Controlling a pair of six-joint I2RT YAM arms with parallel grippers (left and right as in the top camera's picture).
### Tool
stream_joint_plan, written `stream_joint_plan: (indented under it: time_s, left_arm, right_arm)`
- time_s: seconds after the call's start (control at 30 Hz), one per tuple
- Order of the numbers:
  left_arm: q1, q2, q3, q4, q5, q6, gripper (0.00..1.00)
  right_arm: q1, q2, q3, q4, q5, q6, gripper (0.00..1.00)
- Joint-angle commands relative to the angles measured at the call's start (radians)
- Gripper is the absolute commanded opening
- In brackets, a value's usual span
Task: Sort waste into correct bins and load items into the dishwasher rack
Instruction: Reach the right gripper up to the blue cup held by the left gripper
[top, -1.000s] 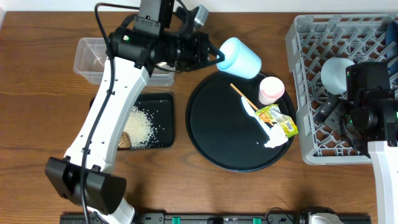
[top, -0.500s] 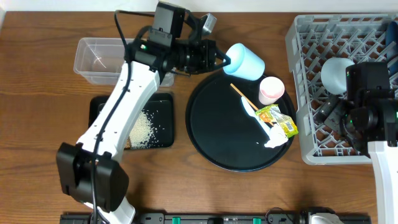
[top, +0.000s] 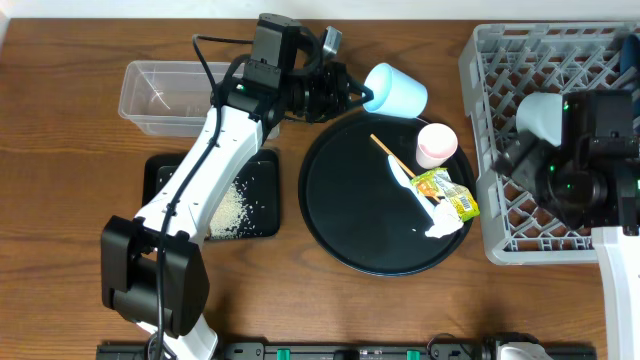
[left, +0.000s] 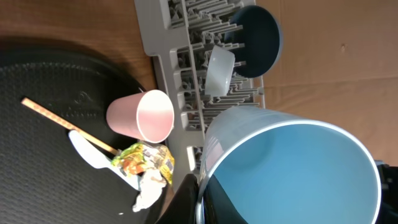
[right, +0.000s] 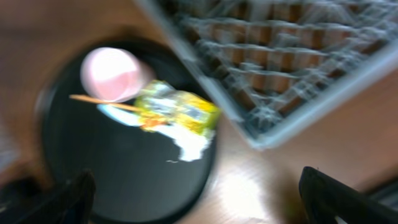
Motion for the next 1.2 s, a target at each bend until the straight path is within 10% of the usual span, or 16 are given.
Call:
stream_joint_plan:
  time_s: [0.0,0.6,1.17]
  left_arm:
    - [0.003,0.006,0.001,0.013,0.045,-0.082,0.06]
    - [0.125,0.006,0.001,0.271,0.440,-0.371,0.06]
    - [0.009,0.006,0.001,0.496,0.421,-0.596,0.06]
  right_arm:
    - [-0.008,0.008,-0.008,0.087,-0.274,-0.144,0.99]
    - [-0.234,0.229,-0.017,0.564,-1.389,-0.124,0.99]
    - [-0.174,0.296,-0.017,0.726,-1.445,0.097,0.99]
